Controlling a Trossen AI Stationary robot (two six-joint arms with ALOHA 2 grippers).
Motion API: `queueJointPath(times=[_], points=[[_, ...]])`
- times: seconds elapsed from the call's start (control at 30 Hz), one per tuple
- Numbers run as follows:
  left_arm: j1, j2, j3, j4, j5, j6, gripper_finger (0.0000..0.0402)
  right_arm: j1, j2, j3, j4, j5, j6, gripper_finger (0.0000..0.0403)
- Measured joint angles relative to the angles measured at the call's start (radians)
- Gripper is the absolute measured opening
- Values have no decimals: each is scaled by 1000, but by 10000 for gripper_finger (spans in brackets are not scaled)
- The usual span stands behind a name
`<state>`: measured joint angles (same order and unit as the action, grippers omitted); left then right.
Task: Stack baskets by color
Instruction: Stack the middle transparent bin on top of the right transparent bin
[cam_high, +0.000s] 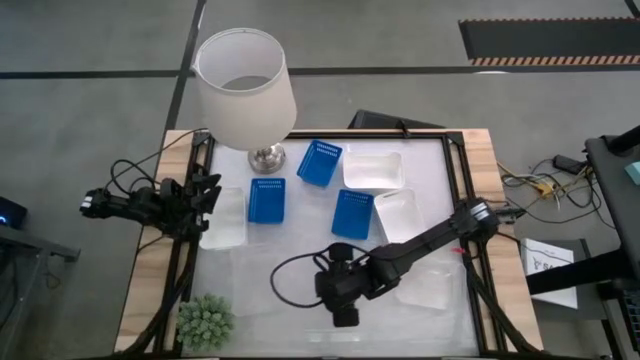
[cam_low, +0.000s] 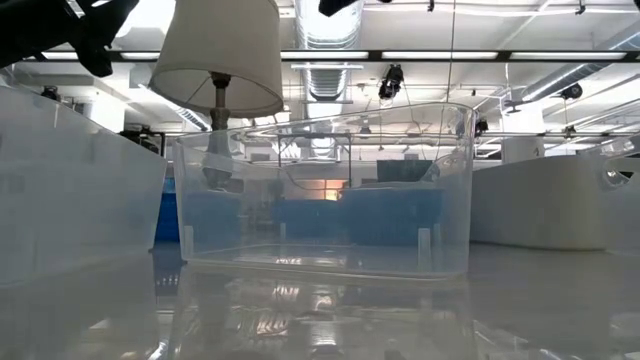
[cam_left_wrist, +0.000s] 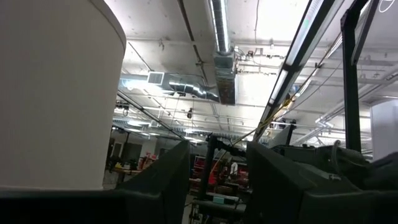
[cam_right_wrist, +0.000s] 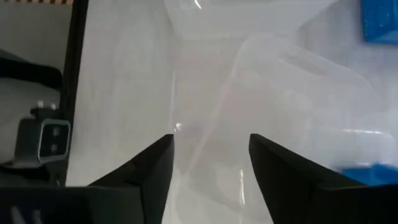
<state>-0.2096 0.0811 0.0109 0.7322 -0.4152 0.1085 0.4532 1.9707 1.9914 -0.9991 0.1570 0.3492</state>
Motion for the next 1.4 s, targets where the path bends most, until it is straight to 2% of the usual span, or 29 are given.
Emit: queueJointPath(times=[0.2,0.33,0.63,0.87,1.0,1.2,1.4], points=[[-1,5,0,-9,9,-4,143,-25,123,134,-44,1,16,205],[0,5,-1,-8,21,-59,143,-42,193,192,-99,1,47,197],[0,4,-1,-8,29,-76,143,-50,273,209,-122,-70,84,193],[0,5,-2,-18,48,-78,143,-61,317,206,-123,-70,104,188],[0,4,-2,-26,61,-79,143,-62,319,206,-118,-76,100,147],[0,4,-2,-26,66,-80,143,-65,317,206,-124,-79,99,31],[0,4,-3,-25,66,-80,143,-64,300,206,-129,-82,96,10]])
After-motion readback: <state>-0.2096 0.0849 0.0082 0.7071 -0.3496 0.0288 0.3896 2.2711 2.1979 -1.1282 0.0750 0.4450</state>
